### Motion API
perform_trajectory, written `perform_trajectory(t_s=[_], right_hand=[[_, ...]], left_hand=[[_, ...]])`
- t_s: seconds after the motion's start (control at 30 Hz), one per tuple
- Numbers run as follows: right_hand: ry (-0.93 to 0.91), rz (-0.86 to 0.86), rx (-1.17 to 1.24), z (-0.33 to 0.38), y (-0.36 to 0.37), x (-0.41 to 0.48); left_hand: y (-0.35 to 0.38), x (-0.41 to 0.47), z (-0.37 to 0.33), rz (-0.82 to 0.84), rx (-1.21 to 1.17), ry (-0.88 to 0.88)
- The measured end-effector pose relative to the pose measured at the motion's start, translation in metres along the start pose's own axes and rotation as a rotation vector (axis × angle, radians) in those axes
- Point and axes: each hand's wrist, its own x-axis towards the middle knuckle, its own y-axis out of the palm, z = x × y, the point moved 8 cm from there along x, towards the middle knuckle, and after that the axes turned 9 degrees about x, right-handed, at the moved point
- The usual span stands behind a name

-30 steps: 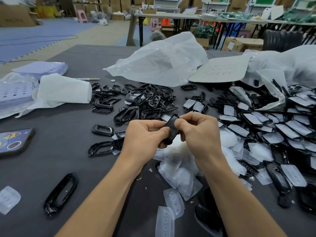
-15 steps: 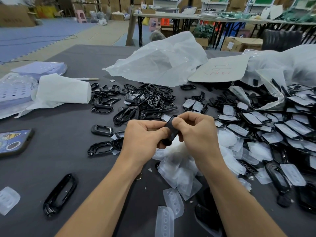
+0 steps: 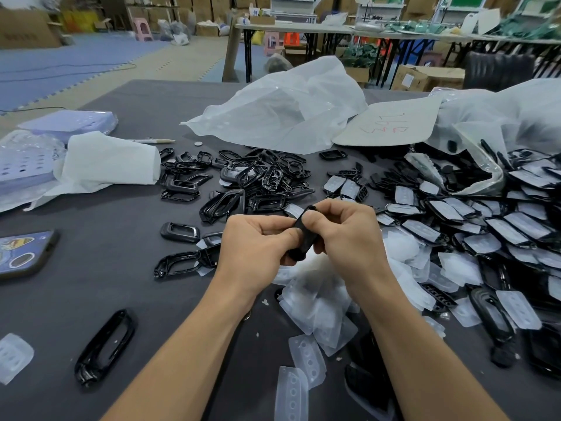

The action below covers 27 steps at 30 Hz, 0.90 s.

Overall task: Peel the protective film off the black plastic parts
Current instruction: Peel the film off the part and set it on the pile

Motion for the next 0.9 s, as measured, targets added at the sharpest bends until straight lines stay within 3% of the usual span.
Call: perform_trajectory(t_s=[0.23, 0.5, 0.9], right_hand=[[0.018, 0.000, 0.021, -0.001, 0.000, 0.001], [0.083, 0.079, 0.154, -0.006, 0.003, 0.001], [-0.056, 0.211, -0.081, 0.005, 0.013, -0.002]], left_hand=[[-0.002, 0.000, -0.001, -0.021, 0.019, 0.008], [-0.006, 0.002, 0.015, -0.128, -0.116, -0.122], [-0.003, 0.000, 0.020, -0.142, -0.170, -0.169]])
